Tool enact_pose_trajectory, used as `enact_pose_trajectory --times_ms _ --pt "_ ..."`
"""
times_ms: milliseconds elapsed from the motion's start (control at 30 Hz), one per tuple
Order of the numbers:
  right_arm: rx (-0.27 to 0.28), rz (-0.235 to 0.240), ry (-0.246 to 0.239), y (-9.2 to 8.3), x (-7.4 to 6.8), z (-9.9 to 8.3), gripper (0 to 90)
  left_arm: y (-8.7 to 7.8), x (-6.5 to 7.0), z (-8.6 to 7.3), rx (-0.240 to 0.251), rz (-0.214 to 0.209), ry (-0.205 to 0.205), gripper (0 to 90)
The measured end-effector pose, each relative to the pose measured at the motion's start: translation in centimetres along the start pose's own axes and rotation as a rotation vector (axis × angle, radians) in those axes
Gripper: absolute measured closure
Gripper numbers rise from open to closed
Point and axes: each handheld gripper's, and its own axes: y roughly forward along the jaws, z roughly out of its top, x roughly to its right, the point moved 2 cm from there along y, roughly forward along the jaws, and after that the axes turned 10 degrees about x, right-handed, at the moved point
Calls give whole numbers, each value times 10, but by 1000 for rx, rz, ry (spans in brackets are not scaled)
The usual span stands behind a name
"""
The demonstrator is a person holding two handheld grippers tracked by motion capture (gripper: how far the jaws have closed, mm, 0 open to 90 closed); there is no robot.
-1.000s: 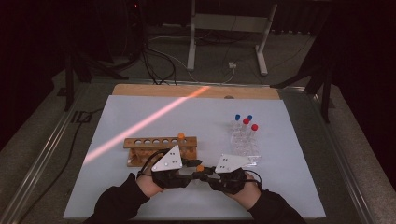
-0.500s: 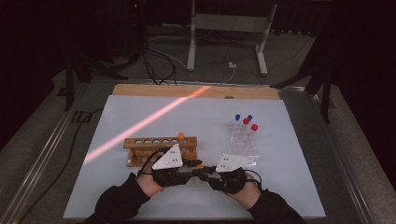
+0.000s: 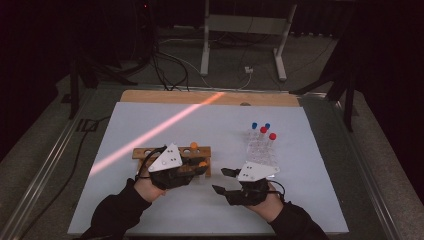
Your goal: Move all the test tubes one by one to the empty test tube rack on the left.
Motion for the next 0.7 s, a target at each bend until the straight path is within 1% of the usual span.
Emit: enact_pose_trajectory --times_ms 67,233,300,333,367,433,500,567,600,633,700 --pt "-3 -2 5 0 0 0 307 -3 -3 3 9 15 -1 717" --pt "7 -13 26 0 1 2 182 -11 -12 9 20 51 -1 717" --pt "3 -2 32 -1 2 2 127 -12 -15 10 26 64 -6 716" --pt "0 11 35 -1 2 2 78 -13 -17 11 27 72 -5 716" --pt "1 15 45 -1 2 2 48 -14 -19 11 27 76 -7 717" --pt "8 19 57 -2 3 3 23 -15 -22 12 32 89 -14 717" --pt "6 17 53 -3 3 3 0 -17 -25 13 31 105 -4 717" --pt "12 19 55 -4 3 3 0 -19 -30 15 38 115 -10 716" --pt "12 21 58 -4 4 4 0 -21 -32 15 36 132 -4 716" --pt "16 11 54 -5 4 4 0 -21 -33 16 37 134 -6 717" --pt "15 7 53 -5 4 4 0 -23 -38 16 46 145 -10 717"
